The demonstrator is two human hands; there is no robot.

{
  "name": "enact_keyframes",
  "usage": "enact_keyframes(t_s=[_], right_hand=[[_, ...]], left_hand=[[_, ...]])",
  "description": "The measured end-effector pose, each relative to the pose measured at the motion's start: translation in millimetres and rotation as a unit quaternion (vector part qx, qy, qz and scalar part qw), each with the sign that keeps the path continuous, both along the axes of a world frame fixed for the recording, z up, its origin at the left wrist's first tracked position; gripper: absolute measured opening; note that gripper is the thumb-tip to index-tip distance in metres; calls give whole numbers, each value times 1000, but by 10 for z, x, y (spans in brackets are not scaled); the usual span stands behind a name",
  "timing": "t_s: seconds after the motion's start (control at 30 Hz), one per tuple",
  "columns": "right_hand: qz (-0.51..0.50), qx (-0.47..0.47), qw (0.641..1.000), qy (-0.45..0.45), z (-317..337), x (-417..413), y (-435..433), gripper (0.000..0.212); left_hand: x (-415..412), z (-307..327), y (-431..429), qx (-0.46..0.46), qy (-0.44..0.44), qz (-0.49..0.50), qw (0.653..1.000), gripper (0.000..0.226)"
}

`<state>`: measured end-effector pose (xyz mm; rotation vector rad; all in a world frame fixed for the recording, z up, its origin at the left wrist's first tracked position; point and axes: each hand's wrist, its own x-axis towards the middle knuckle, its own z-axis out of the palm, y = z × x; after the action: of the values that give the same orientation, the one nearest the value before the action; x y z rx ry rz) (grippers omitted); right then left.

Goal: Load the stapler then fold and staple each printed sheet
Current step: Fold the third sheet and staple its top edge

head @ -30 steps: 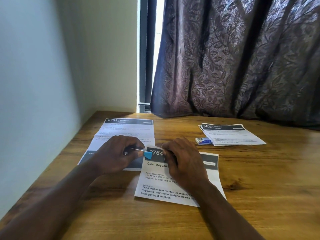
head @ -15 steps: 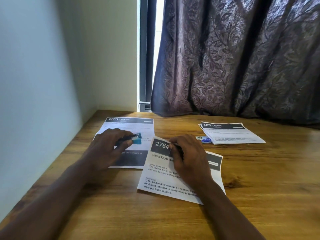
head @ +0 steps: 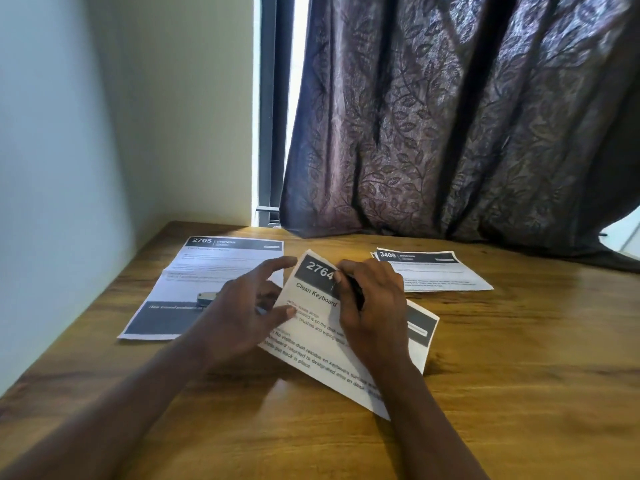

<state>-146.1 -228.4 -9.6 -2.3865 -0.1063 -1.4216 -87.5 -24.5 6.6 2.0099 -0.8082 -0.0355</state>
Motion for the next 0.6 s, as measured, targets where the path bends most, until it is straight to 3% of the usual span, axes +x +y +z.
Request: enact_keyframes(t_s=[0.1,0.17,0.27,0.37,0.47,0.5,0.6], right_hand=[[-84,5,996,-15,76,-56,-59,35],[-176,68,982,-14,158,-119,-138,53],[-251,245,935,-45,179,-210,-350,68],[-149,463,874,10,68,-312,-615,75],[29,676,731,83,112,-438,-817,46],[62,691,714,97,133,-468,-887,31],[53,651,748,118,170,-466,-1139,10]], left_hand=[[72,-23,-78,-70,4,23,997,59],[122,-43,-142,-118,-9,50,992,53],[203,-34,-308,-180,3,80,980,50],[240,12,-560,-236,49,100,965,44],[212,18,-800,-256,65,95,960,41],[195,10,-874,-258,67,90,960,41],[157,-32,-1046,-246,53,63,966,39]])
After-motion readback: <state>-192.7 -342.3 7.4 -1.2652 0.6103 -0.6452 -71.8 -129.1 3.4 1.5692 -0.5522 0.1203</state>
